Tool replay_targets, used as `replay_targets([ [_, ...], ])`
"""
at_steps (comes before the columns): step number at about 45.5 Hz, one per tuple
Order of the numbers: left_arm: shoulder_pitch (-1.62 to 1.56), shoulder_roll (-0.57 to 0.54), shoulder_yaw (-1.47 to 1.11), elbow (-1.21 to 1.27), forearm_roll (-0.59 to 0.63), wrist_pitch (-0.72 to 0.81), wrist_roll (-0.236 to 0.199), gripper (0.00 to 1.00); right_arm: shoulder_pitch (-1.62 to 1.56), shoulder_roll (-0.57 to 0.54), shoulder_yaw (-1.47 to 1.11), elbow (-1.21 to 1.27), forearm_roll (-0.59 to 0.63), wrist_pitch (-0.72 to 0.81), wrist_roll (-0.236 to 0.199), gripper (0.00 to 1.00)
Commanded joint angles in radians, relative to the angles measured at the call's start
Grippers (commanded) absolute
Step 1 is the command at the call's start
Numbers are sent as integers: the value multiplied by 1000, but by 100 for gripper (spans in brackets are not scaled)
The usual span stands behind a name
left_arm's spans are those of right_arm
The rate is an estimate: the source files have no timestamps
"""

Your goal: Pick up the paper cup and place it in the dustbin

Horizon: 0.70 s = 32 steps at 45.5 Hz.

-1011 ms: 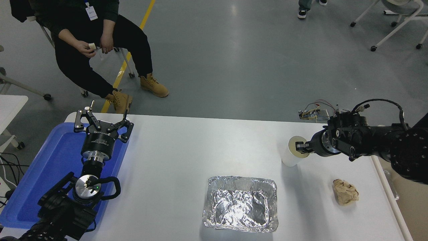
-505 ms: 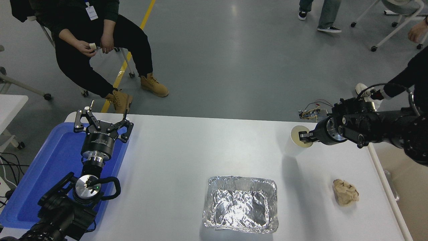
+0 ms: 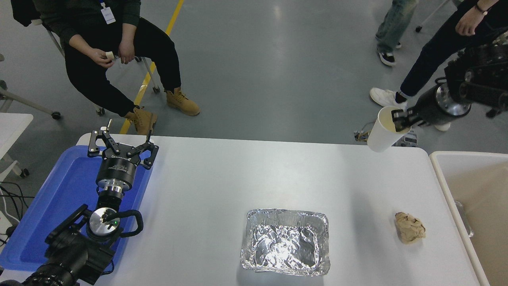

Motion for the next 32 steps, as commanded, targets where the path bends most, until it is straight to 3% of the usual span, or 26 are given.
replay_targets([
  [1, 0, 0, 0, 0, 0, 0, 0, 100, 166, -72, -42, 107, -1, 65, 0, 0],
  [32, 0, 0, 0, 0, 0, 0, 0, 100, 240, -83, -42, 153, -3, 92, -4, 0],
])
